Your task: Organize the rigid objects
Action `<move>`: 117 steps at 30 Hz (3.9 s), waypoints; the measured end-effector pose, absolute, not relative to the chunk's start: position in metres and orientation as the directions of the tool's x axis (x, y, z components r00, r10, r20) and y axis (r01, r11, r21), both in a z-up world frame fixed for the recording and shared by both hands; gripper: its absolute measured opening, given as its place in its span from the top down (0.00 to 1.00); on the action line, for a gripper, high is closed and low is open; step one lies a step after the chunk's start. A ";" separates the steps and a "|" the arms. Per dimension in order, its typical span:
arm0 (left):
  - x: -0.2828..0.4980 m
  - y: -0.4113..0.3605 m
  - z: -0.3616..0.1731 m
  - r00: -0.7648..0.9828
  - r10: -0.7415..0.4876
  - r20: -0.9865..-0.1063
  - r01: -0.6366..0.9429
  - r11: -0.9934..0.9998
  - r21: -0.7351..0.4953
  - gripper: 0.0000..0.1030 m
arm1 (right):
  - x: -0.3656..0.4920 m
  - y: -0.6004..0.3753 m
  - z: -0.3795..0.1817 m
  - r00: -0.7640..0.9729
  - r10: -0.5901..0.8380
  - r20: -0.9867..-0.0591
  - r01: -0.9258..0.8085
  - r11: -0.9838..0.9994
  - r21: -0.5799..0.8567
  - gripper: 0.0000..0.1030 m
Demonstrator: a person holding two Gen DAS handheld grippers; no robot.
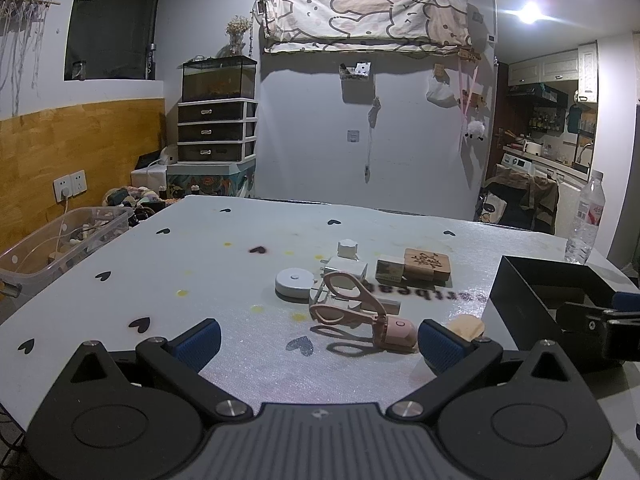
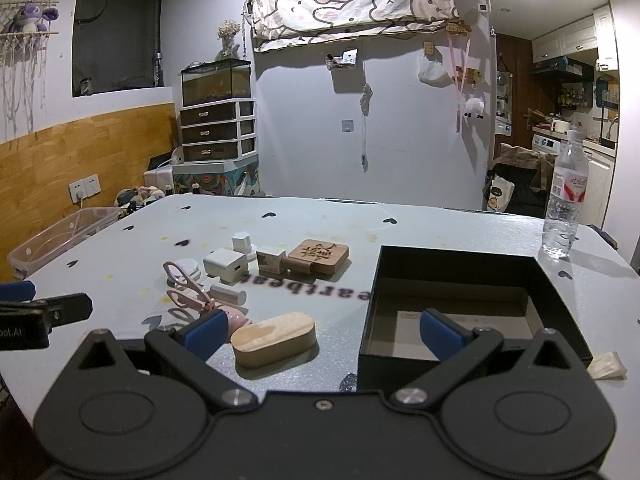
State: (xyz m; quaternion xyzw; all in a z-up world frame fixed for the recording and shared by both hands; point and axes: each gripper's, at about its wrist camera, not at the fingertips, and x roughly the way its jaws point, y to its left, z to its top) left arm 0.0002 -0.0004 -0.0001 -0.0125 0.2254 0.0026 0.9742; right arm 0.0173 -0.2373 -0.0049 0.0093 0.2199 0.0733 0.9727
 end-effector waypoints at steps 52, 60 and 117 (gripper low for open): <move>0.000 0.000 0.000 0.898 -0.003 -0.440 -0.009 1.000 -0.026 0.00 | 0.010 -0.240 0.003 0.900 0.147 -0.410 -0.135 0.989 0.059 0.00; 0.001 -0.012 0.006 0.896 -0.031 -0.443 0.015 0.999 -0.040 0.00 | 0.001 -0.270 0.014 0.921 0.103 -0.376 -0.086 0.994 0.063 0.00; 0.163 -0.130 -0.074 0.547 -0.365 -0.753 0.570 0.821 0.016 0.42 | 0.127 -0.425 -0.031 0.678 -0.031 -0.734 0.098 0.994 0.050 0.97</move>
